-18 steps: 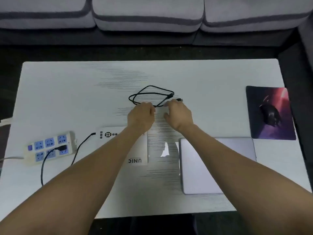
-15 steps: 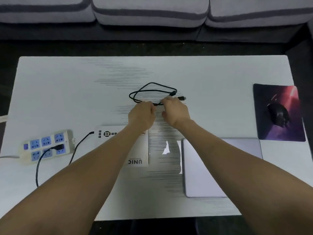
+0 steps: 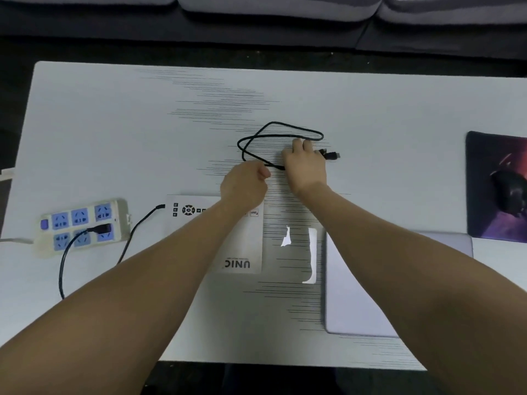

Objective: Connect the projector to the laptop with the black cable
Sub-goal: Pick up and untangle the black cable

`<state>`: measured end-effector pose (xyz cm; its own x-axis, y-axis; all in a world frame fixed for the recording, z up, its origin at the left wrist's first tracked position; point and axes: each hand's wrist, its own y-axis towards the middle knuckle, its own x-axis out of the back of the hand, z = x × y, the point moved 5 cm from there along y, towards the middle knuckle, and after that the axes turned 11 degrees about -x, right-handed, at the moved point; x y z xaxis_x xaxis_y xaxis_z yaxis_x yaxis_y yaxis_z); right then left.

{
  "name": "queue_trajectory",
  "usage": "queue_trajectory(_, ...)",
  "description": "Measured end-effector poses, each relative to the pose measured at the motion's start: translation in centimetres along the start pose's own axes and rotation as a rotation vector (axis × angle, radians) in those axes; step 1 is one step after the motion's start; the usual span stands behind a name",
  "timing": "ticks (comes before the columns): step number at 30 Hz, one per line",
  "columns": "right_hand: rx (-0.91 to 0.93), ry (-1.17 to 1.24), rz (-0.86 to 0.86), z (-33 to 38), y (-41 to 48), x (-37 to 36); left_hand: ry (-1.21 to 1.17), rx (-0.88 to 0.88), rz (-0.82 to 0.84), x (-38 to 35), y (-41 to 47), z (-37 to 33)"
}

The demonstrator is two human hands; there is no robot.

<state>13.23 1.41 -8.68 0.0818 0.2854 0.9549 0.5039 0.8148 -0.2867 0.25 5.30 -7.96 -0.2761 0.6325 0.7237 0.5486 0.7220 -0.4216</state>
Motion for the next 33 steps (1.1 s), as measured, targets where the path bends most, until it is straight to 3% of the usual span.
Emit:
queue_trajectory(8, 0.064, -0.001, 0.063, -1.4, -1.5, 0.1, -0.029, 0.024, -0.003, 0.0, -0.9, -1.2)
queue_trajectory(13, -0.056, 0.379, -0.069, -3.2, -3.0, 3.7, -0.258, 0.096, -0.115, 0.6, -3.0, -2.2)
queue_trajectory(18, -0.288, 1.172, 0.161, -6.0, -4.7, 7.9, -0.539, -0.022, -0.027, 1.4, -5.5, -7.2)
queue_trajectory(21, -0.361, 1.518, 0.269, -7.3, -6.1, 10.2, -0.562, -0.123, 0.035, 2.1, -6.6, -10.0)
queue_trajectory(24, -0.374, 1.651, 0.323, -8.1, -7.3, 12.3, -0.441, -0.214, -0.022, 3.3, -7.1, -11.3)
queue_trajectory(27, -0.335, 1.743, 0.489, -8.9, -7.9, 13.3, -0.445, -0.252, -0.036, 4.5, -7.6, -12.6)
queue_trajectory(31, -0.277, 1.839, 0.63, -10.2, -8.2, 13.5, -0.634, -0.213, 0.006, 6.3, -8.3, -14.6)
queue_trajectory(33, -0.287, 1.742, 0.668, -10.7, -8.6, 12.9, -0.799, -0.155, 0.062, 7.0, -8.5, -15.3)
